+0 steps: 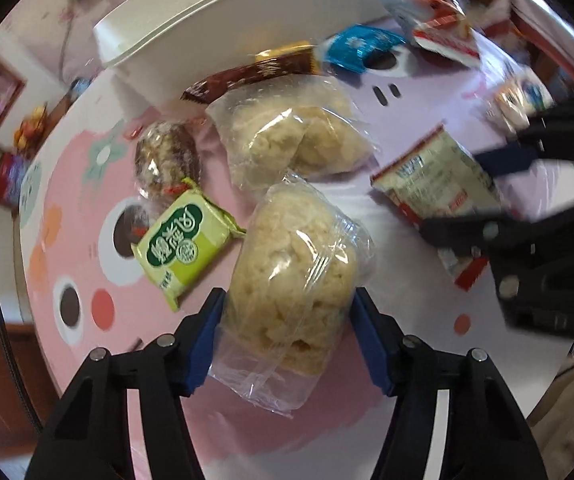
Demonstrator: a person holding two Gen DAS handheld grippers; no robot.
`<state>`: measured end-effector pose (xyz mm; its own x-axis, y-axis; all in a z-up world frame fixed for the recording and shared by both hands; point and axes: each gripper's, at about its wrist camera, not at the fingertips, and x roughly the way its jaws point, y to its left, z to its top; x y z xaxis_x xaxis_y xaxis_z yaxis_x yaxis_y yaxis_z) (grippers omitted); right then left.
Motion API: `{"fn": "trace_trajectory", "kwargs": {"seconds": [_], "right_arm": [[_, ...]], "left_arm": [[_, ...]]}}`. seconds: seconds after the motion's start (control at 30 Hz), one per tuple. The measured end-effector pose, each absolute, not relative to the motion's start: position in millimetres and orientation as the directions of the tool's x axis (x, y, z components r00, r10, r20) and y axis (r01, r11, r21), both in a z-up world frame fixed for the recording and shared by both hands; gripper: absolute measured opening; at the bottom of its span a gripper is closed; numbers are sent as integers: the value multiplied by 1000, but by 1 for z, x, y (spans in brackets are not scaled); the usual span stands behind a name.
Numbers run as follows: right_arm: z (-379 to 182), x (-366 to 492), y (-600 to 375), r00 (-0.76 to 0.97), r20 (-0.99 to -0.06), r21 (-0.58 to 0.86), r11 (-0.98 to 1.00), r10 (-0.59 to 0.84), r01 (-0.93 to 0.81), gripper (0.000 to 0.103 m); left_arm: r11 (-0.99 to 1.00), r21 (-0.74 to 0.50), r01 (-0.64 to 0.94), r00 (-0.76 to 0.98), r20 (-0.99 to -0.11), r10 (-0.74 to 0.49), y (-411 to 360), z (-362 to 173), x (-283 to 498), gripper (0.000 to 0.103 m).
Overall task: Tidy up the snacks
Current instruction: 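Grasp the rice-cake bag with the left tool while the right tool grasps the LIPO pack, then place the rice-cake bag and LIPO pack into the white bin, opening both tools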
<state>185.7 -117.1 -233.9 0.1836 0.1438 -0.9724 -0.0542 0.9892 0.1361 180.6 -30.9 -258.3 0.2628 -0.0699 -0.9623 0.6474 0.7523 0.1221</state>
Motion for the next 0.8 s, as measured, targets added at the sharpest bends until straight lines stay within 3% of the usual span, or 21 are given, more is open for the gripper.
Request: {"fn": "trace_trajectory", "kwargs": {"seconds": [0.3, 0.8], "right_arm": [[-218, 165, -120, 208, -961, 173, 982, 184, -69, 46], [-120, 159, -166, 400, -890, 230, 973, 221, -26, 46]], "left_arm": [[866, 82, 493, 278, -958, -68, -25, -242, 163, 57], [942, 49, 332, 435, -894, -107, -32, -118, 171, 57]]}}
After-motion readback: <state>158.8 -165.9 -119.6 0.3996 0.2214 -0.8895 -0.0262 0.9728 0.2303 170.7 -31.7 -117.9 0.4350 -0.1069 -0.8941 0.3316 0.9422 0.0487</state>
